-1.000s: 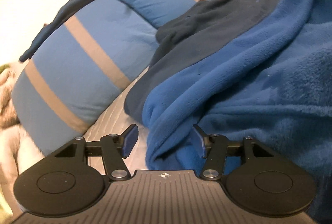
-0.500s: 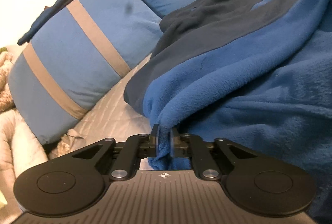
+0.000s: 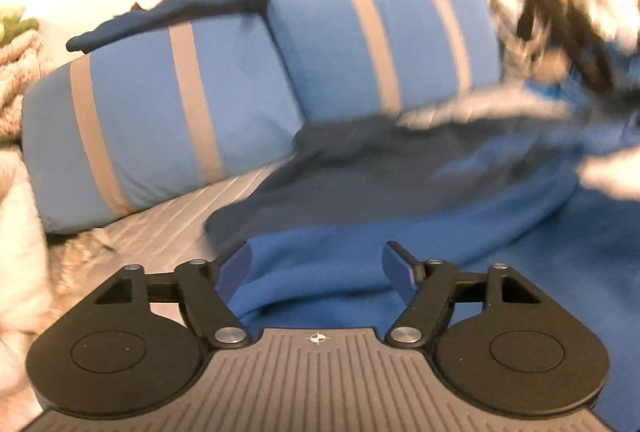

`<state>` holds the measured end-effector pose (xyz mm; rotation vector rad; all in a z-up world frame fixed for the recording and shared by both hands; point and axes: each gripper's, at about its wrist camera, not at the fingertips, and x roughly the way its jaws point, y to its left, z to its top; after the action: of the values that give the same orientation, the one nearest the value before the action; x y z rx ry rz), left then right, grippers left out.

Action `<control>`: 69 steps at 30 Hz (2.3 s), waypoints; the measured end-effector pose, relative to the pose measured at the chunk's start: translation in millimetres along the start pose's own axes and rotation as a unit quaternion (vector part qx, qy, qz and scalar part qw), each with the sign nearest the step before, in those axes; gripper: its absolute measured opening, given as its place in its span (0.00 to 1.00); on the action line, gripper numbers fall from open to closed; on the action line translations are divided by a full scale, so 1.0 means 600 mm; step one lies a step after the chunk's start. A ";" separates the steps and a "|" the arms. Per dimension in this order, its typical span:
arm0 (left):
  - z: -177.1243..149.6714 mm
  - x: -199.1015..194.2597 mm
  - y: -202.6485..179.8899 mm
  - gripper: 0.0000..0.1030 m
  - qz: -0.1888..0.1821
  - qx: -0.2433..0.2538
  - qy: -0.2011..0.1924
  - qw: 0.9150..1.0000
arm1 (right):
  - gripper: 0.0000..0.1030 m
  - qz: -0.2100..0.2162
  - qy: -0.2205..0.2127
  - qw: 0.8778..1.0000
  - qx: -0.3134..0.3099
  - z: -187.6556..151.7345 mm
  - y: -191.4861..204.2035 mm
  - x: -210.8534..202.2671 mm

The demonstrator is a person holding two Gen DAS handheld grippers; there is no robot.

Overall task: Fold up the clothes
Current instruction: 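Open both tools and release the folded jacket side, then grasp the other navy sleeve cuff with the right tool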

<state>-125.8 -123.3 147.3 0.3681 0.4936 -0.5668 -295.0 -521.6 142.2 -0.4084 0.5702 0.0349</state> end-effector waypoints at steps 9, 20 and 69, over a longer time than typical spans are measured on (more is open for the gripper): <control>0.050 -0.037 -0.100 0.81 -0.106 -0.079 -0.031 0.991 | 1.00 -0.073 -0.016 0.990 0.123 -0.071 -0.080 -0.094; -0.007 0.044 -0.165 0.81 -0.128 -0.050 0.001 0.991 | 1.00 -0.235 0.035 0.926 0.294 -0.269 -0.241 -0.201; -0.010 0.082 -0.144 0.81 -0.200 -0.113 0.043 0.972 | 0.12 -0.103 -0.112 0.799 0.581 -0.380 -0.357 -0.152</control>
<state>-142.6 -208.7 99.5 0.0735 0.7161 -0.8774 -458.9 -799.1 94.9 0.7432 0.2216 -0.4605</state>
